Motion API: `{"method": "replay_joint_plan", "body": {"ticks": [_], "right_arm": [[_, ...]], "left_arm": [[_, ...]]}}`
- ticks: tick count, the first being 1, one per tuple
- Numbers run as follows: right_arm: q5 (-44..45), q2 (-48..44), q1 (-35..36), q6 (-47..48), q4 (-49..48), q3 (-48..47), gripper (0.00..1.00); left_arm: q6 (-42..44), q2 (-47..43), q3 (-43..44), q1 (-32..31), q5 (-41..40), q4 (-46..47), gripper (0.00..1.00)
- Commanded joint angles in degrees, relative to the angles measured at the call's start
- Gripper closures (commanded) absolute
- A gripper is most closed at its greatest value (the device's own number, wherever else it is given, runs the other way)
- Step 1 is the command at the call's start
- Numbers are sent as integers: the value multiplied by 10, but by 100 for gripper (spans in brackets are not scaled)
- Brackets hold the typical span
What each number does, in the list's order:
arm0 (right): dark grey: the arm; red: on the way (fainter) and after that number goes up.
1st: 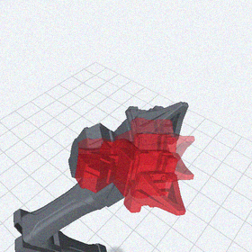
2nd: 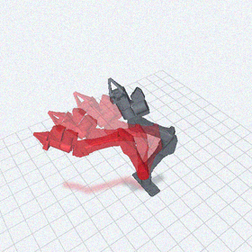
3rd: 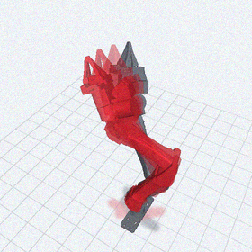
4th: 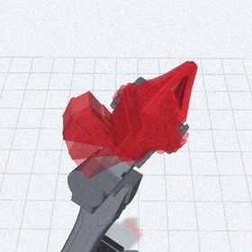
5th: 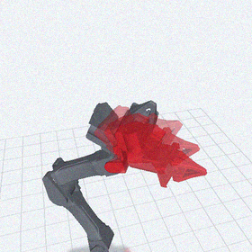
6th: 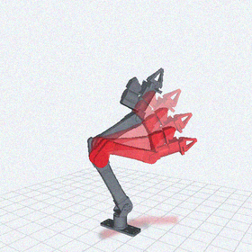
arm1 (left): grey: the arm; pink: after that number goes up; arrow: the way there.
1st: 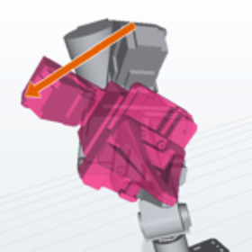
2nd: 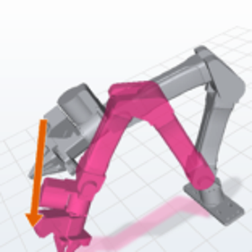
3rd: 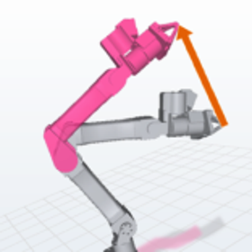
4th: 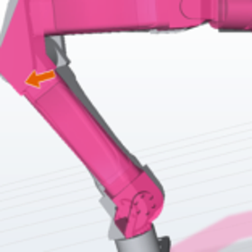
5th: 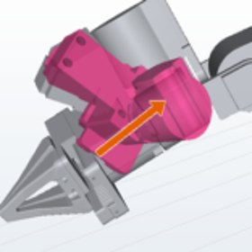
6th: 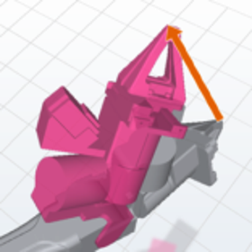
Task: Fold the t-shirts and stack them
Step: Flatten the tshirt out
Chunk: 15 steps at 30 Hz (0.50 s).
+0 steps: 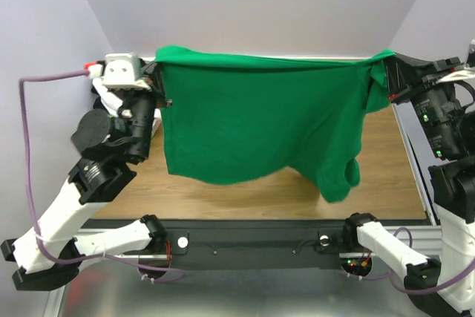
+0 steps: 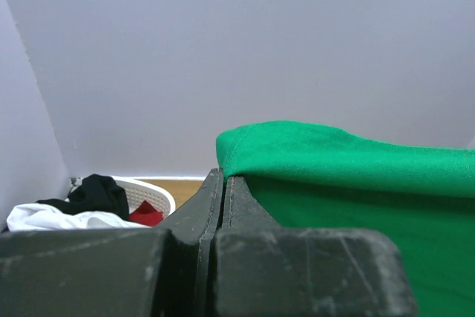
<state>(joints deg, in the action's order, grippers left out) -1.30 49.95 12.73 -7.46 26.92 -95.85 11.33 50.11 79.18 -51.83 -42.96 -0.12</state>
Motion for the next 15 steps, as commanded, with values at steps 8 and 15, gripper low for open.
{"method": "replay_joint_plan", "body": {"ticks": [8, 15], "right_arm": [[201, 176, -6, 53, -41, 8, 100], [247, 304, -7, 69, -106, -36, 100]], "left_arm": [[88, 121, 10, 61, -7, 107, 100], [81, 204, 47, 168, 74, 142, 100]]}}
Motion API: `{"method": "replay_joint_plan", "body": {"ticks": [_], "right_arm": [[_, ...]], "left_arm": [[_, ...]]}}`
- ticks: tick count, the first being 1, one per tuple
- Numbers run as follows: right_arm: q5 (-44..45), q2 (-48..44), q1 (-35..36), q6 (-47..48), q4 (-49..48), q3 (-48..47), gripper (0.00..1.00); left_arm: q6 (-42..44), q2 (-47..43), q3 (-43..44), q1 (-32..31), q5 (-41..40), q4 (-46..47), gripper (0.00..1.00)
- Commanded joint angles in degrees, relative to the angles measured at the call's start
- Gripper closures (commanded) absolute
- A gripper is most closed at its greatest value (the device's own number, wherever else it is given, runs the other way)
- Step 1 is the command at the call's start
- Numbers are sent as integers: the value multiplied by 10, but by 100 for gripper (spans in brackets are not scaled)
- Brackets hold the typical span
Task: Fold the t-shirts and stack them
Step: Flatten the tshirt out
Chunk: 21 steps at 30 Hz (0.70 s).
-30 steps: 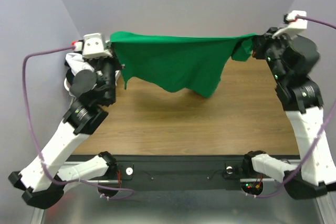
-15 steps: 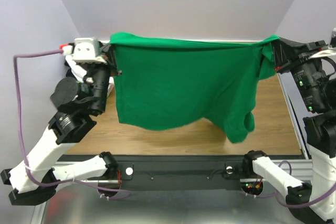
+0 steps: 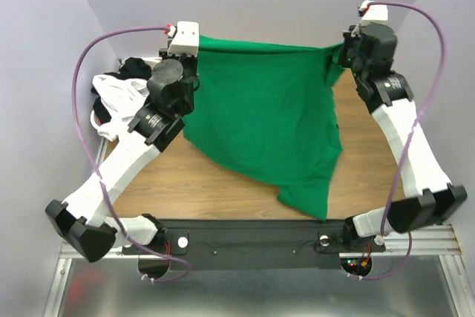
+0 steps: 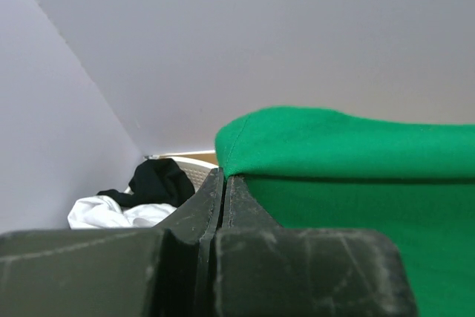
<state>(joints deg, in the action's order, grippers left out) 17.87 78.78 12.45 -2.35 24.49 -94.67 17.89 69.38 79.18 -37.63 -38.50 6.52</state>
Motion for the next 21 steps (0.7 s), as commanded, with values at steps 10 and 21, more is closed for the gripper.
{"method": "replay_joint_plan", "body": {"ticks": [10, 21], "right_arm": [[2, 42, -4, 51, -90, -137, 100], [-132, -200, -3, 35, -70, 0, 100]], "left_arm": [[43, 51, 141, 37, 91, 75, 100], [-32, -152, 21, -13, 227, -39, 100]]}}
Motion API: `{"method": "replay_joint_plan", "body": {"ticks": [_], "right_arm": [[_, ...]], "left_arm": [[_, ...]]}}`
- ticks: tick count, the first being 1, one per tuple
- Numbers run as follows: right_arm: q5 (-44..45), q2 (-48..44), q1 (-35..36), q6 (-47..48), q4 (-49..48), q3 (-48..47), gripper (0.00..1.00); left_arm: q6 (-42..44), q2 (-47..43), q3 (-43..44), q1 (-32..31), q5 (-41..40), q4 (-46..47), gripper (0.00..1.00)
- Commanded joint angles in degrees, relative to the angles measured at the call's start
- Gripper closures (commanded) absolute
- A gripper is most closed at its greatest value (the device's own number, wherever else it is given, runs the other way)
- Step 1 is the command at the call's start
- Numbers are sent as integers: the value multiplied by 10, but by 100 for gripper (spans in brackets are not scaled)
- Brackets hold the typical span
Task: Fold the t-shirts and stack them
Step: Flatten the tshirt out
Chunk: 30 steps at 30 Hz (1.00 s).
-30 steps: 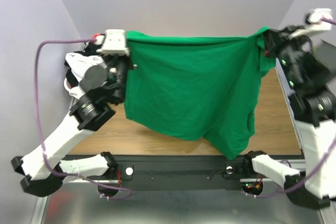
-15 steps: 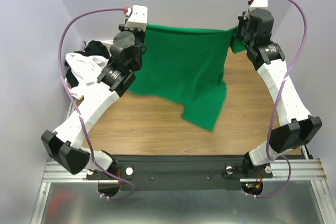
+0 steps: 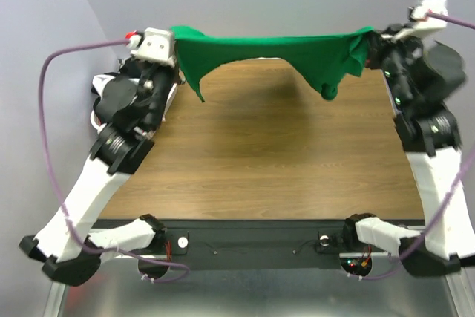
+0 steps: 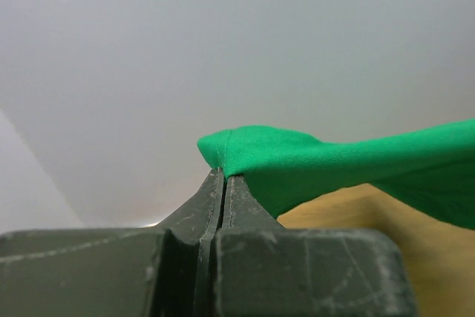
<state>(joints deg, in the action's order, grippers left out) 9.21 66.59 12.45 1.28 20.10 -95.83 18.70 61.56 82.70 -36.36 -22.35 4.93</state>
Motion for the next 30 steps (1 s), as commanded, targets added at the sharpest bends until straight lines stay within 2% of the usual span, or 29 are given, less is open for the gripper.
{"method": "replay_joint_plan", "body": {"ticks": [1, 6, 13, 19, 24, 27, 28, 30], "right_arm": [[-50, -94, -4, -3, -17, 13, 100], [-68, -167, -3, -3, 17, -28, 100], [-20, -181, -4, 14, 32, -101, 100], [37, -122, -3, 38, 30, -74, 100], [134, -33, -3, 60, 8, 3, 100], [158, 13, -4, 70, -25, 56, 100], [160, 48, -5, 71, -48, 82, 100], [156, 102, -8, 70, -66, 90, 100]], "left_arm": [[-45, -84, -18, -34, 71, -34, 100], [-87, -135, -25, -95, 43, -99, 100], [-122, -140, 4, -101, 26, -138, 100], [-131, -110, 3, -102, -5, -141, 100], [-125, -44, -62, -101, -33, -98, 100], [-139, 15, -102, -65, -28, -74, 100], [-160, 33, -127, -20, -14, -66, 100], [-175, 96, -156, 26, 15, -21, 100]]}}
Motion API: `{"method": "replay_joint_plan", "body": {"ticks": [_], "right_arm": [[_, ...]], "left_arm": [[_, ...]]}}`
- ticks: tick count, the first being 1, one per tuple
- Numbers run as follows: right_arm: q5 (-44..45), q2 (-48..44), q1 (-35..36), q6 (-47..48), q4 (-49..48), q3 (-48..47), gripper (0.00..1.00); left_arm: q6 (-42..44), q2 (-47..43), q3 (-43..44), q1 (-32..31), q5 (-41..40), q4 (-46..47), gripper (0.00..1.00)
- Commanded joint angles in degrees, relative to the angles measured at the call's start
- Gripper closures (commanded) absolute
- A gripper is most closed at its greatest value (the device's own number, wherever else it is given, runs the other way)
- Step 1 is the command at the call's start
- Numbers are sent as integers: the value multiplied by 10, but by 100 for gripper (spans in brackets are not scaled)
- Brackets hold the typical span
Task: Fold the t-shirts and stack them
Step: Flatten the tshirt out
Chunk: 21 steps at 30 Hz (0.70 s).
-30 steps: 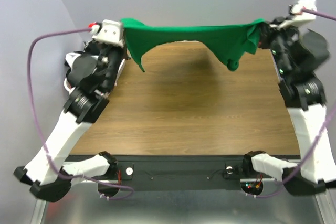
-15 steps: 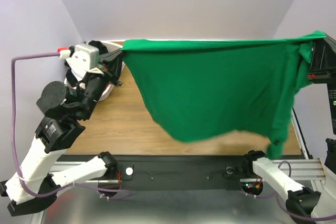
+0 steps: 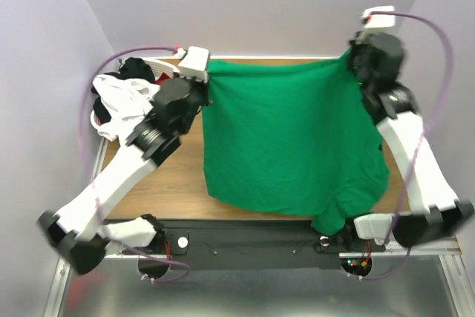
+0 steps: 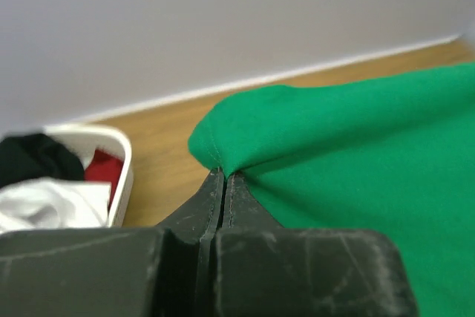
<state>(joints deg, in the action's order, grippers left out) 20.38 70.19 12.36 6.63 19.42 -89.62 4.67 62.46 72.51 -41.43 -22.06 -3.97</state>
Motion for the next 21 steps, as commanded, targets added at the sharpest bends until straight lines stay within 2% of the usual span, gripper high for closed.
{"method": "replay_joint_plan", "body": {"ticks": [1, 3, 4, 5, 6, 7, 8, 10, 15, 21], "right_arm": [[38, 132, -18, 7, -70, 24, 100], [38, 202, -35, -18, -78, -21, 99], [37, 243, -48, -39, -82, -41, 88], [50, 308, -53, -49, -83, -94, 53], [58, 340, -55, -50, -82, -116, 34], [72, 360, -54, -47, -76, -135, 20], [74, 372, -55, -49, -76, -140, 8], [60, 361, -54, -56, -83, -114, 0], [71, 303, -54, -65, -124, -17, 0], [-14, 311, -54, -108, -126, 59, 0]], "left_arm": [[-44, 117, -61, 105, 5, 76, 100], [-59, 224, -34, 151, -82, 94, 100], [-55, 259, -18, 160, -109, 105, 91], [-50, 319, 26, 175, -113, 107, 51], [-50, 339, 48, 176, -122, 109, 33], [-50, 350, 61, 177, -123, 119, 22], [-50, 358, 82, 175, -113, 122, 2], [-58, 347, 79, 173, -102, 137, 1], [-83, 307, 48, 160, -71, 164, 1], [-133, 302, -38, 87, 2, 199, 1]]}}
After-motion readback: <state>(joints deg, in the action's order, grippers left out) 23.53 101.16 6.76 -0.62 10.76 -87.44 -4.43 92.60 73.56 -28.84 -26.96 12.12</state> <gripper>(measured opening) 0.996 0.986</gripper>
